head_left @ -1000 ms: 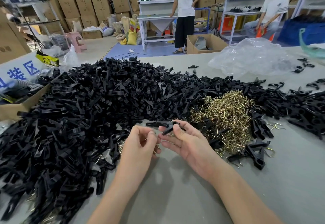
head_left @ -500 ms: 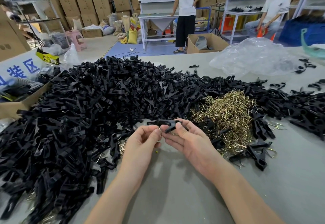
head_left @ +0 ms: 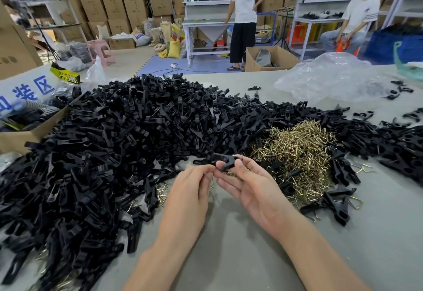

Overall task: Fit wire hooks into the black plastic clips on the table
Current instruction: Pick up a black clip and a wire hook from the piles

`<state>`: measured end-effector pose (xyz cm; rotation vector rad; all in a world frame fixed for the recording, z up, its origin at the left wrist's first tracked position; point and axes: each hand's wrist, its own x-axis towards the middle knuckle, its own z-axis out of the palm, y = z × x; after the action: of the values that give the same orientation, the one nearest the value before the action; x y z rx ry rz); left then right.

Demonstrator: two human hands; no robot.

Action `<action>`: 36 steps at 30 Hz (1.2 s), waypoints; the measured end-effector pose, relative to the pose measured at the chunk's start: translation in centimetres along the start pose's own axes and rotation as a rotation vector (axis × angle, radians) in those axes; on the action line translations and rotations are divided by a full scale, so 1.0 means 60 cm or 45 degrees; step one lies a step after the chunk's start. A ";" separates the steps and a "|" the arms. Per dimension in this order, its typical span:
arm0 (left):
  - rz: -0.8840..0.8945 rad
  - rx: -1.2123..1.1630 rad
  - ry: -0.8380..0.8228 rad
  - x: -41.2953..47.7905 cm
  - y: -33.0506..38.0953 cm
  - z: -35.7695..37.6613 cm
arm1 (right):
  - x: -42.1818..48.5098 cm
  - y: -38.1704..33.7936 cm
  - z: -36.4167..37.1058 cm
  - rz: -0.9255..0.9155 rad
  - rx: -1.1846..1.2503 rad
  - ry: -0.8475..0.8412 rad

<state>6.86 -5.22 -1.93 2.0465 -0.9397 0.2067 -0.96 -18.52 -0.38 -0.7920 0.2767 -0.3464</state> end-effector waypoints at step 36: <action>-0.908 -1.588 -0.065 0.023 0.020 -0.031 | 0.010 0.010 -0.017 -0.172 -0.174 0.026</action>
<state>7.35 -5.01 0.61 1.0644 -0.1558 -0.6652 -0.70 -19.02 -1.56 -0.9446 0.2683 -0.4664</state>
